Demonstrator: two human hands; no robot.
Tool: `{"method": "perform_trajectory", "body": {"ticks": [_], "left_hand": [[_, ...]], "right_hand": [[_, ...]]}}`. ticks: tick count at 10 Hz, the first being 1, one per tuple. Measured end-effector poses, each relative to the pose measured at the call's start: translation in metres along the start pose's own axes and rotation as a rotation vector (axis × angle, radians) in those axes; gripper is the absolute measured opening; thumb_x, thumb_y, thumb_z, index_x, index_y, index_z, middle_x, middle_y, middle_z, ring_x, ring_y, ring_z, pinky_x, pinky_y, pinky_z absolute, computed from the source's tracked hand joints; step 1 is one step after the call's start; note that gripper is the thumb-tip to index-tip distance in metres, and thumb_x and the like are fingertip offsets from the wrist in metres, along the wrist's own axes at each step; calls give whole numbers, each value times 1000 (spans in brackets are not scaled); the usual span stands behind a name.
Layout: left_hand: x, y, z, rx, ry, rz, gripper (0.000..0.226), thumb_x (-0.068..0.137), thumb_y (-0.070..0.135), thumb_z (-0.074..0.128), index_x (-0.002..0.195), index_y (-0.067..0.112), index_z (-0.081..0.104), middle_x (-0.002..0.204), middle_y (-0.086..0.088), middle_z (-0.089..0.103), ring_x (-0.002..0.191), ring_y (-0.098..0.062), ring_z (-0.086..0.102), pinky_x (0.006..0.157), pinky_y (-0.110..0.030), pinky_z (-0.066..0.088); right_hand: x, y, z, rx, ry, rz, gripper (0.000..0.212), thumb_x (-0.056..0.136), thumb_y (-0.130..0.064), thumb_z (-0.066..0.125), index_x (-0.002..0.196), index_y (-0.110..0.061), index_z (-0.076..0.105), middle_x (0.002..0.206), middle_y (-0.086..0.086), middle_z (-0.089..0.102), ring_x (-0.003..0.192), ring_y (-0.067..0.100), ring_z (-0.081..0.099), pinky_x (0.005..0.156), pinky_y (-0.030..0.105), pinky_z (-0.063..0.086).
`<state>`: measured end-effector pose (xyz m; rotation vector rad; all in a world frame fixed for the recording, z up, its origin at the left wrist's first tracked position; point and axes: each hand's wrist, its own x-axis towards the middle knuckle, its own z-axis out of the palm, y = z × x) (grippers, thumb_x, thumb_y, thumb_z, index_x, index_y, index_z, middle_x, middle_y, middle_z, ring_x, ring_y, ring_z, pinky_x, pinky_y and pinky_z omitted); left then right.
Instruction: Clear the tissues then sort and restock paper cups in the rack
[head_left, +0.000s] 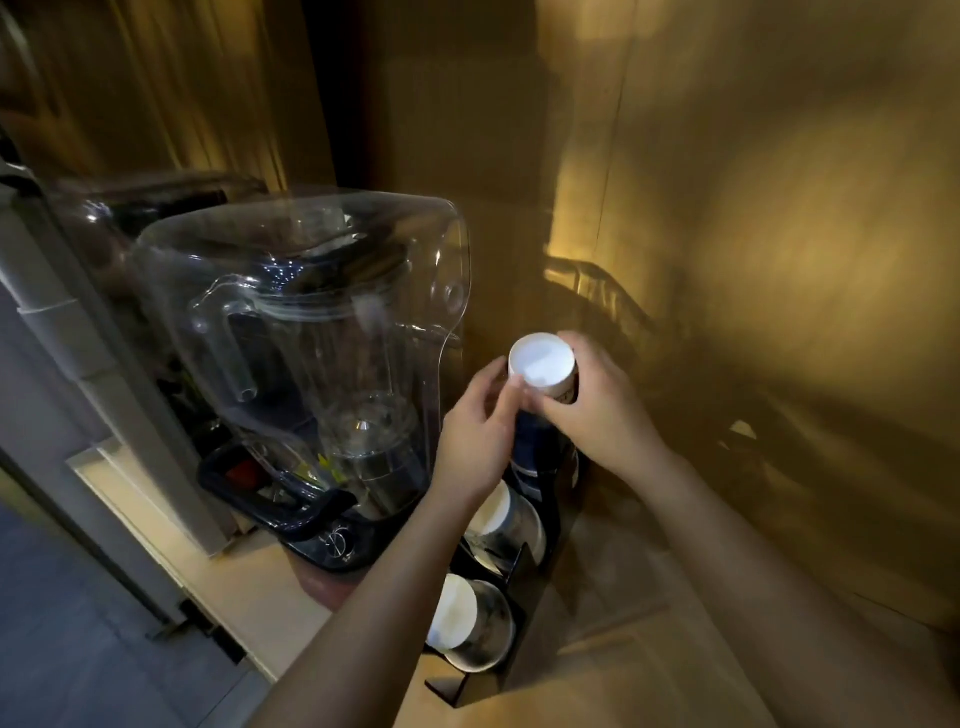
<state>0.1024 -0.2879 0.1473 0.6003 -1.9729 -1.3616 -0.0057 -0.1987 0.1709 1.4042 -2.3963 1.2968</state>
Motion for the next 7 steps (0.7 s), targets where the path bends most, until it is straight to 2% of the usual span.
{"method": "perform_trajectory", "body": {"ticks": [1, 2, 4, 5, 6, 7], "left_hand": [[-1, -12, 4, 391, -65, 158, 45, 93, 48, 41, 136, 35, 41, 133, 11, 54, 117, -7, 52, 89, -28, 45], [-1, -22, 5, 563, -20, 266, 41, 96, 33, 43, 135, 18, 48, 135, -5, 57, 120, -19, 55, 97, -39, 47], [5, -21, 3, 628, -49, 275, 44, 97, 35, 41, 136, 15, 46, 136, -7, 56, 122, -20, 54, 97, -42, 45], [6, -16, 1, 644, -94, 245, 45, 96, 38, 40, 136, 17, 45, 136, -5, 55, 122, -19, 53, 100, -42, 43], [7, -11, 1, 680, -82, 286, 44, 95, 38, 44, 133, 16, 47, 132, -7, 58, 115, -22, 56, 96, -39, 43], [13, 8, 3, 659, -51, 359, 45, 93, 38, 46, 133, 15, 47, 131, -8, 58, 117, -23, 54, 95, -39, 41]], "right_hand": [[-2, 16, 14, -208, -121, 29, 51, 78, -32, 64, 121, -18, 42, 122, 6, 53, 113, 26, 47, 92, 43, 29], [-1, 23, 20, -264, -97, 23, 48, 76, -36, 61, 117, -20, 43, 117, 3, 57, 110, 23, 50, 86, 40, 24], [4, 20, 22, -349, -106, 29, 49, 74, -35, 62, 115, -18, 42, 118, 5, 58, 110, 26, 52, 88, 44, 30], [5, 13, 12, -349, -207, 77, 48, 76, -34, 61, 117, -19, 40, 120, 7, 58, 105, 30, 55, 84, 42, 39], [9, 5, -5, -324, -340, 90, 55, 76, -36, 62, 124, -22, 39, 130, 3, 50, 109, 26, 52, 83, 40, 46], [9, -4, -34, -289, -368, 62, 71, 77, -40, 63, 137, -31, 27, 146, -2, 35, 126, 21, 41, 98, 41, 41]]}}
